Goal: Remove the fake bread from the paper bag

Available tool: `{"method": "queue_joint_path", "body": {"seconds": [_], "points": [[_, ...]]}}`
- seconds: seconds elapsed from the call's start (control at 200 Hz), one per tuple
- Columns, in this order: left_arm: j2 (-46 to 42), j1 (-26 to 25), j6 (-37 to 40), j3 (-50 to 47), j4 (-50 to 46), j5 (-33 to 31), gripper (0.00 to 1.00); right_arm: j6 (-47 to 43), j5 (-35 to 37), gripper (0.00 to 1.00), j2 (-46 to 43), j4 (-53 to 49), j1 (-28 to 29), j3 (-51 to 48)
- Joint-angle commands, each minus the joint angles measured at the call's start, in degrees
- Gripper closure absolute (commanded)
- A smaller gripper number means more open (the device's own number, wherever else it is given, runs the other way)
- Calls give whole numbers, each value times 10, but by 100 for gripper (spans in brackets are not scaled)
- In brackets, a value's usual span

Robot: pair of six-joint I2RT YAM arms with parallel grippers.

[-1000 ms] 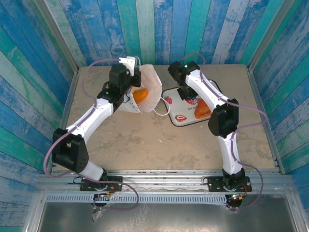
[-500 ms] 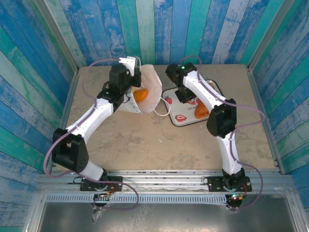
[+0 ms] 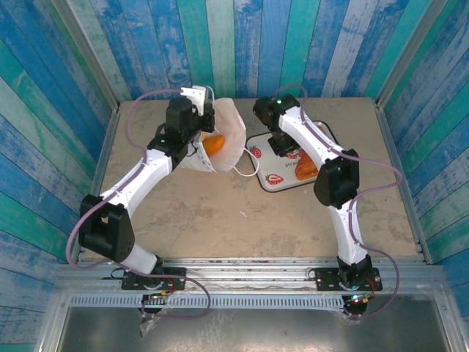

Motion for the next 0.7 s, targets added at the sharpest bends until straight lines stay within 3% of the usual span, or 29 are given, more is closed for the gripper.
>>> {"method": "queue_joint_path", "body": {"seconds": [0.0, 0.19, 0.696], "points": [[-8, -1, -3, 1, 1, 4, 100, 18, 33, 57, -1, -21, -8, 8], [-7, 0, -2, 0, 0, 4, 100, 23, 44, 57, 2, -28, -7, 7], [-11, 0, 2, 0, -3, 0, 100, 9, -17, 55, -31, -15, 2, 4]]}}
